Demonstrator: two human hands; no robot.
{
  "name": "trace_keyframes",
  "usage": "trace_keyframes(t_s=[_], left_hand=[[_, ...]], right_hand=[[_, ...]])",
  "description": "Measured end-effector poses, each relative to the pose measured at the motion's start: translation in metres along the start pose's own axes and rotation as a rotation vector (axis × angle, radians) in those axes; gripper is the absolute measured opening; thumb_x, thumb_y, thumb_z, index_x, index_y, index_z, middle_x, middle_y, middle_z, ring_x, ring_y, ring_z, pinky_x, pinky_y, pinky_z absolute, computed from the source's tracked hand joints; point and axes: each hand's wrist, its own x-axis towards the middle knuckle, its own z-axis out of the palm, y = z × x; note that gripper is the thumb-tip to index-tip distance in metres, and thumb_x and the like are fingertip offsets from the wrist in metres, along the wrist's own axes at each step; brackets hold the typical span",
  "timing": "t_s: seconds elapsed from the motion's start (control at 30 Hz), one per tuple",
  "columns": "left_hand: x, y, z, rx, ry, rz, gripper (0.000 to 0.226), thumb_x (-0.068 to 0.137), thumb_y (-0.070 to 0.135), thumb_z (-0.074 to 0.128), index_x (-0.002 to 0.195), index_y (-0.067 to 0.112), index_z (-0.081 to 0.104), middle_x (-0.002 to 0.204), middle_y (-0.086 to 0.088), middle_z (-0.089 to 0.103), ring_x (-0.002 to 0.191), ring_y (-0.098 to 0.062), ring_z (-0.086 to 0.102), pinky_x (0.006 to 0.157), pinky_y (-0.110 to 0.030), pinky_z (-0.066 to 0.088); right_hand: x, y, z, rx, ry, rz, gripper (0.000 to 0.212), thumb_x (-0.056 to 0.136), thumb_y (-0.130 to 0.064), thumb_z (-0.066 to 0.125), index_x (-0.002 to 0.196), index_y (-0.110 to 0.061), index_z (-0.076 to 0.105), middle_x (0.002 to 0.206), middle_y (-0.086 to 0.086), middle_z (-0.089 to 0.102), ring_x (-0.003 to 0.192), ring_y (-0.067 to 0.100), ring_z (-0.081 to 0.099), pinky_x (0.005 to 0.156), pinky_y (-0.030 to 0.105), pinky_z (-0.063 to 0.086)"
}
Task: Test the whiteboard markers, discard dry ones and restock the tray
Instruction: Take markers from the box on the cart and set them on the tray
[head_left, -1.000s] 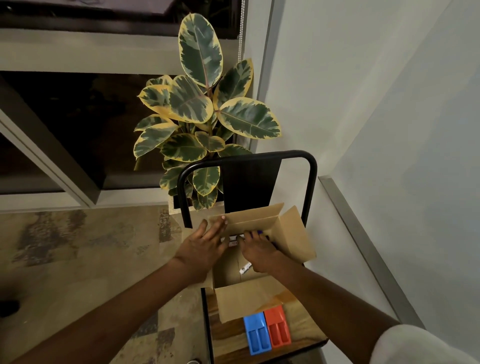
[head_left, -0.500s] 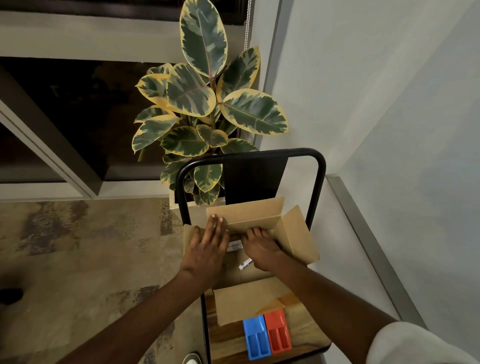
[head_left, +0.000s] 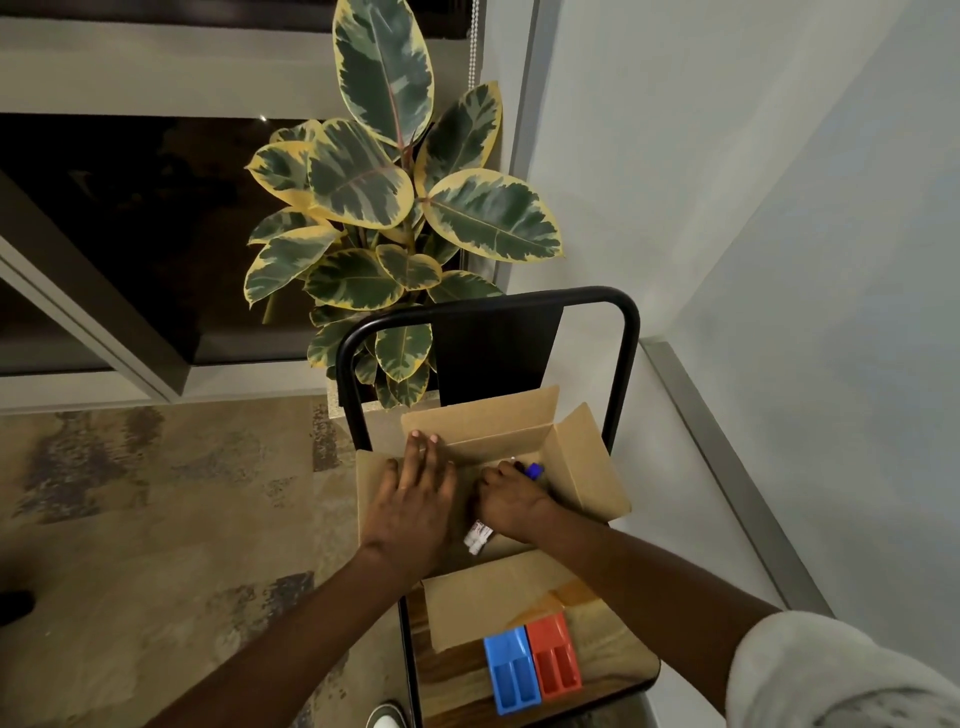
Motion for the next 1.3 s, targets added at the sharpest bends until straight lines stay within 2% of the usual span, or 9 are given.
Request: trace_keyframes(t_s=[0.1, 0.17, 0.33, 0.47, 0.57, 0.7, 0.87, 1.13, 1.3], left_hand=[[-0.001, 0.002, 0.000, -0.145, 0.074, -0.025, 0.050, 0.083, 0.039, 0.059, 0.126, 0.015, 0.052, 0.145, -0.025, 0.038, 0.136, -0.044, 0.028, 0.097, -0.051, 0.037], [-0.001, 0.003, 0.002, -0.239, 0.168, -0.019, 0.033, 0.078, 0.038, 0.059, 0.106, 0.020, 0.061, 0.115, -0.013, 0.064, 0.109, -0.035, 0.054, 0.079, -0.042, 0.047], [-0.001, 0.006, -0.014, -0.751, 0.239, -0.085, 0.052, 0.086, 0.047, 0.021, 0.098, 0.016, 0.061, 0.085, -0.005, 0.067, 0.078, -0.022, 0.062, 0.066, -0.037, 0.050], [-0.006, 0.009, -0.035, -1.248, 0.148, -0.178, 0.046, 0.092, 0.051, 0.042, 0.089, 0.012, 0.065, 0.077, -0.006, 0.069, 0.074, -0.017, 0.066, 0.074, -0.041, 0.052], [-0.011, 0.010, -0.052, -1.740, -0.076, -0.253, 0.053, 0.083, 0.061, 0.050, 0.096, 0.015, 0.072, 0.088, -0.006, 0.073, 0.088, -0.019, 0.069, 0.087, -0.040, 0.052], [-0.026, 0.011, -0.079, -2.133, -0.430, -0.206, 0.037, 0.092, 0.041, 0.051, 0.082, 0.014, 0.073, 0.074, -0.003, 0.068, 0.072, -0.014, 0.066, 0.068, -0.028, 0.050], [-0.041, 0.018, -0.107, -2.250, -0.585, -0.166, 0.023, 0.075, 0.035, 0.064, 0.067, 0.014, 0.063, 0.059, 0.000, 0.054, 0.059, -0.014, 0.059, 0.059, -0.027, 0.043], [-0.060, 0.048, -0.134, -2.147, -0.731, -0.035, 0.020, 0.073, 0.029, 0.062, 0.065, 0.011, 0.065, 0.057, -0.002, 0.055, 0.056, -0.016, 0.058, 0.057, -0.026, 0.042], [-0.069, 0.074, -0.146, -2.017, -0.859, 0.119, 0.040, 0.077, 0.029, 0.060, 0.106, 0.004, 0.068, 0.075, -0.005, 0.062, 0.070, -0.016, 0.062, 0.063, -0.026, 0.041]], right_hand=[[-0.007, 0.001, -0.018, -0.009, 0.016, -0.030, 0.010, 0.082, -0.031, 0.063, 0.089, -0.027, 0.069, 0.094, -0.005, 0.067, 0.097, 0.020, 0.058, 0.090, 0.038, 0.031], [-0.010, -0.001, -0.021, -0.003, 0.065, -0.056, 0.008, 0.069, -0.033, 0.073, 0.069, -0.028, 0.067, 0.075, -0.008, 0.064, 0.082, 0.018, 0.058, 0.081, 0.035, 0.032], [-0.038, -0.006, -0.041, -0.001, 0.361, -0.002, 0.006, 0.083, -0.021, 0.059, 0.079, -0.025, 0.062, 0.086, -0.001, 0.064, 0.088, 0.021, 0.054, 0.089, 0.038, 0.039], [-0.065, -0.010, -0.061, 0.008, 0.551, 0.043, 0.015, 0.087, -0.017, 0.054, 0.097, -0.020, 0.064, 0.104, 0.007, 0.066, 0.108, 0.030, 0.055, 0.099, 0.043, 0.040], [-0.084, -0.017, -0.077, 0.033, 0.726, 0.065, 0.014, 0.092, -0.012, 0.048, 0.093, -0.017, 0.060, 0.102, 0.010, 0.063, 0.106, 0.031, 0.055, 0.099, 0.042, 0.038], [-0.107, -0.023, -0.096, 0.112, 0.957, 0.057, 0.011, 0.089, -0.008, 0.057, 0.090, -0.016, 0.065, 0.105, 0.013, 0.062, 0.108, 0.030, 0.053, 0.097, 0.037, 0.041], [-0.133, -0.031, -0.103, 0.137, 1.032, 0.064, 0.013, 0.088, -0.010, 0.061, 0.099, -0.017, 0.064, 0.113, 0.014, 0.052, 0.114, 0.030, 0.051, 0.094, 0.034, 0.043], [-0.197, -0.036, -0.117, 0.090, 0.881, 0.080, 0.020, 0.091, -0.014, 0.061, 0.109, -0.006, 0.066, 0.116, 0.017, 0.060, 0.119, 0.029, 0.048, 0.094, 0.032, 0.042], [-0.236, -0.052, -0.118, 0.186, 0.852, 0.173, 0.027, 0.091, -0.013, 0.063, 0.114, -0.001, 0.059, 0.121, 0.019, 0.053, 0.121, 0.029, 0.046, 0.091, 0.033, 0.047]])
